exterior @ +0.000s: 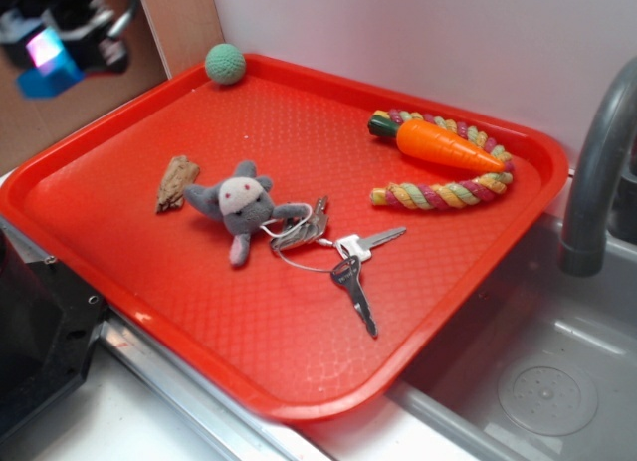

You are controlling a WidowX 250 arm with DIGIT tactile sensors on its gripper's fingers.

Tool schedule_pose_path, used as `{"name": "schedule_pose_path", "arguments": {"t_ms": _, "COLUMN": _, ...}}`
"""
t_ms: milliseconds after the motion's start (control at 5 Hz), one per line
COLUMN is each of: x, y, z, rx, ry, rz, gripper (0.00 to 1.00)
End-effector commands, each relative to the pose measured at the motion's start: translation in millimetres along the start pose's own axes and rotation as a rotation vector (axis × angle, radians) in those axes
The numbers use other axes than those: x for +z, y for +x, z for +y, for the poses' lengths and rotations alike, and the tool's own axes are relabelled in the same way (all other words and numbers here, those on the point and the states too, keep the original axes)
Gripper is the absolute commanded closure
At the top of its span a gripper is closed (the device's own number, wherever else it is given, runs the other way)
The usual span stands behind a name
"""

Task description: Grab the blue block.

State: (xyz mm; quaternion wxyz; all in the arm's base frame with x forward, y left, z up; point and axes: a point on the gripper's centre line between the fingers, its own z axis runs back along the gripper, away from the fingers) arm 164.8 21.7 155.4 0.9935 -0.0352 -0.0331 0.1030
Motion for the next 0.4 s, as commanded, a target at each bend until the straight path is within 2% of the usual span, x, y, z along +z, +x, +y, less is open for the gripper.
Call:
{"name": "schedule_pose_path", "arguments": {"t_ms": 0, "x": 40.8, "y": 3.6, "z": -20.9, "rx": -0.307, "ry": -0.124, "rz": -0.055, "gripper": 1.0}}
{"name": "schedule_pose_path", "arguments": {"t_ms": 200, "x": 38.3, "y": 0.6, "z": -18.8, "rx": -0.305, "ry": -0.077, "rz": -0.045, "gripper": 1.0}}
